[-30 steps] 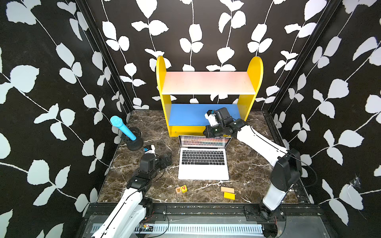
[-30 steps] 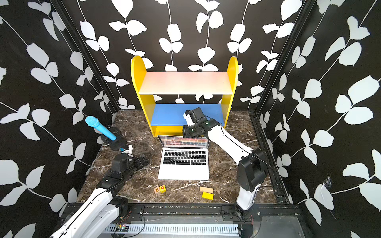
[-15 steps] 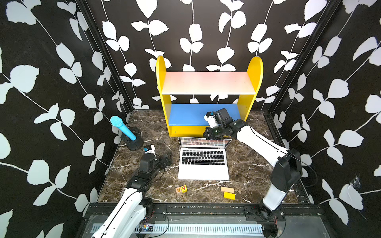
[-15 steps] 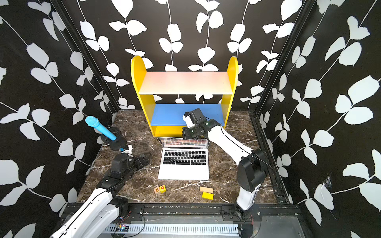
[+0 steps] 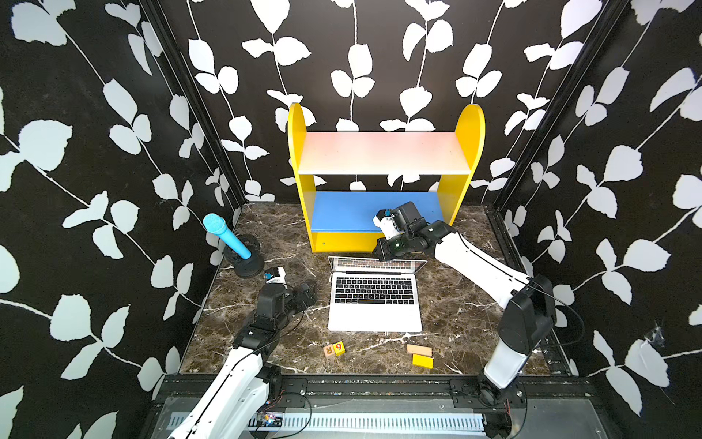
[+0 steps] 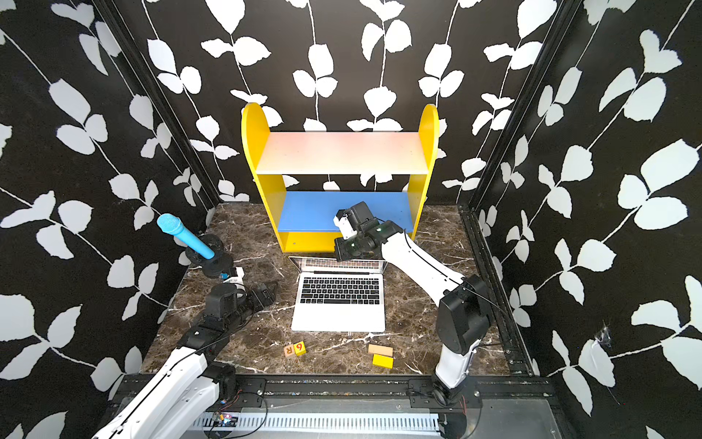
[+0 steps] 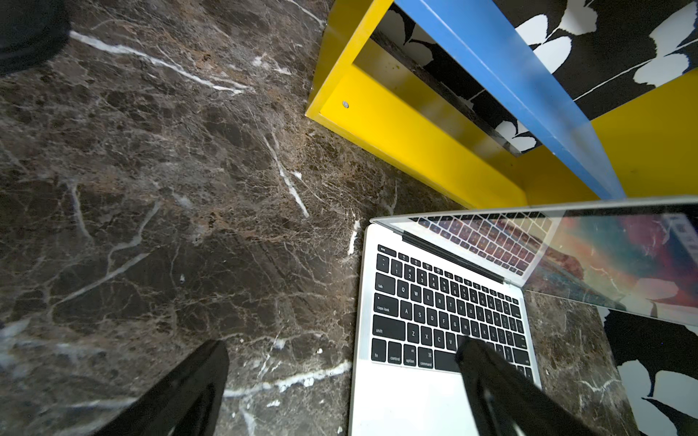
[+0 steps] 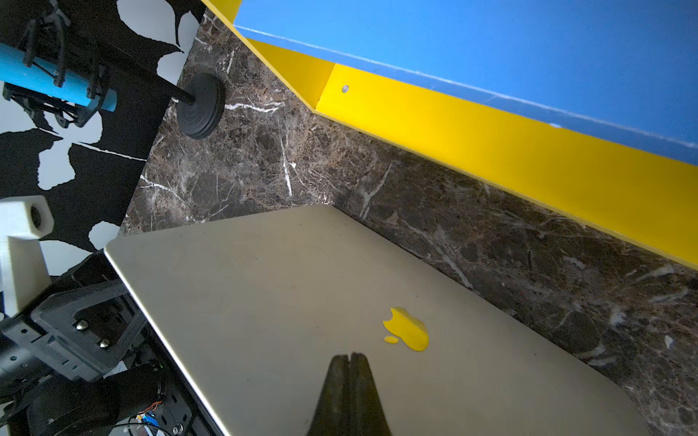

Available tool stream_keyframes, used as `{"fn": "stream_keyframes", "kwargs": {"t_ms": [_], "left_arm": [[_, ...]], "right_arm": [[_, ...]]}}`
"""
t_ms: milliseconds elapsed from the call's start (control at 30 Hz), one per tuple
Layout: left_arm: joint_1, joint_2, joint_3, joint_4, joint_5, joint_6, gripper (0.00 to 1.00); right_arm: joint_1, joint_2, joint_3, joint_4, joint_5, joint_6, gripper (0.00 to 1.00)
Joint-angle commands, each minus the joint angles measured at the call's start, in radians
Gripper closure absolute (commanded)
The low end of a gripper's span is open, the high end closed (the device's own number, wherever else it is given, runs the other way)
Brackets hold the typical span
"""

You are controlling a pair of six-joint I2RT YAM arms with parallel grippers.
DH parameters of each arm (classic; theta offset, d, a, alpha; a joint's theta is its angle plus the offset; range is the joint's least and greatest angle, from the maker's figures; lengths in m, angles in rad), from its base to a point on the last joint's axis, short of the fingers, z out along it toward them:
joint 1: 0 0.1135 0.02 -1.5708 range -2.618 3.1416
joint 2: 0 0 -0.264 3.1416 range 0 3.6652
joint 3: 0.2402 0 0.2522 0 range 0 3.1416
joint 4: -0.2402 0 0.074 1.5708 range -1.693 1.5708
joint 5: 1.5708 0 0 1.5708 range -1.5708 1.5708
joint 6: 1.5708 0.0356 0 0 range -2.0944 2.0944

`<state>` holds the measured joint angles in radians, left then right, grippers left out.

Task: Close the laptop lid and set it aside
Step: Close the lid of the laptop.

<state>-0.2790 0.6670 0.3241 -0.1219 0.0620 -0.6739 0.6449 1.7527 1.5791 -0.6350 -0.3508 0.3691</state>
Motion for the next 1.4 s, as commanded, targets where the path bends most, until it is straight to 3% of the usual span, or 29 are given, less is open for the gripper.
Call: {"fn": "stream_keyframes", "kwargs": {"t_ms": [0,1367], "left_arm": [[-0.003,-0.010,-0.013,-0.013,-0.011,0.002,0.02],[-0.002,-0.009,-0.013,-0.013,-0.010,0.002,0.02]], "right_arm": [[0.018,-0.036,-0.022,-0.040,-0.013,-0.017,1.00],[0.054,-0.064,-0.055,-0.066,-0.102,-0.054,1.00]]}}
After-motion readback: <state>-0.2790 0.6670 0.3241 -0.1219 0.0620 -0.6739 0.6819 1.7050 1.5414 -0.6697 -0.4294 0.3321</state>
